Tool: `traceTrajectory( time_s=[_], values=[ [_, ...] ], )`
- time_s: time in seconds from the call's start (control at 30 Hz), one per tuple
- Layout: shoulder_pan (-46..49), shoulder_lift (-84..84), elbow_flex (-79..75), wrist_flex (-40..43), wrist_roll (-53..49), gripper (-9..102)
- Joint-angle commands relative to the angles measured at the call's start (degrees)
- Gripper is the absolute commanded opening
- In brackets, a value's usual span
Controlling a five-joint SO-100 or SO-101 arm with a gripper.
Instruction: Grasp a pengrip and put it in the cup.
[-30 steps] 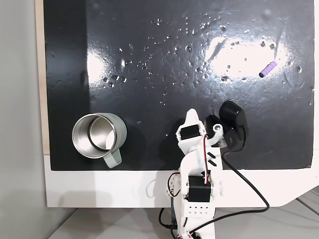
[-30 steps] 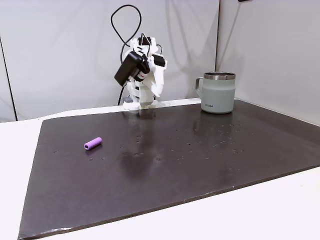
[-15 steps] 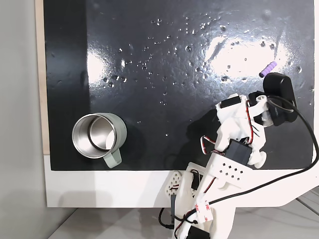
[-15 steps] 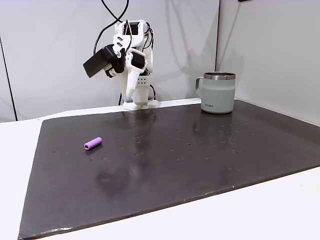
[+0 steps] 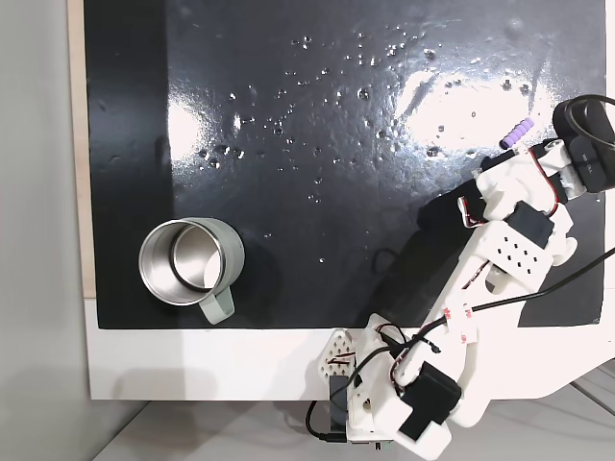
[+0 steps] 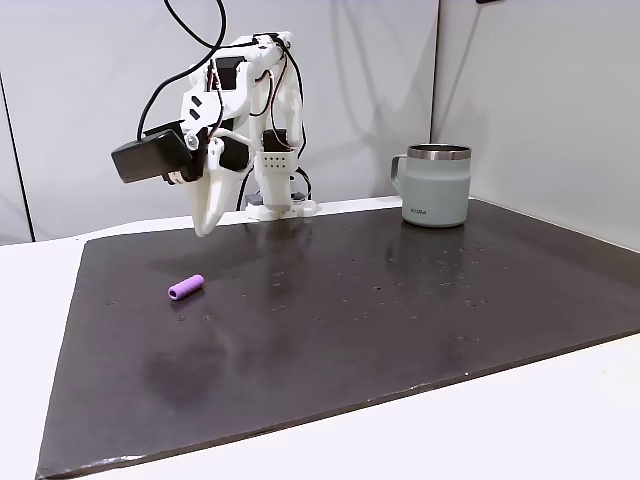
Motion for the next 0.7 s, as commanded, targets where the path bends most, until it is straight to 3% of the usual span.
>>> traceTrajectory(
  time_s=[0.0, 0.23, 0.67],
  values=[
    [1.14, -3.87, -10.81, 3.78, -0.88, 9],
    [1.76, -15.03, -29.18, 16.96, -1.67, 24],
    [3.78, -40.17, -70.49, 43.95, -4.22, 25]
  ],
)
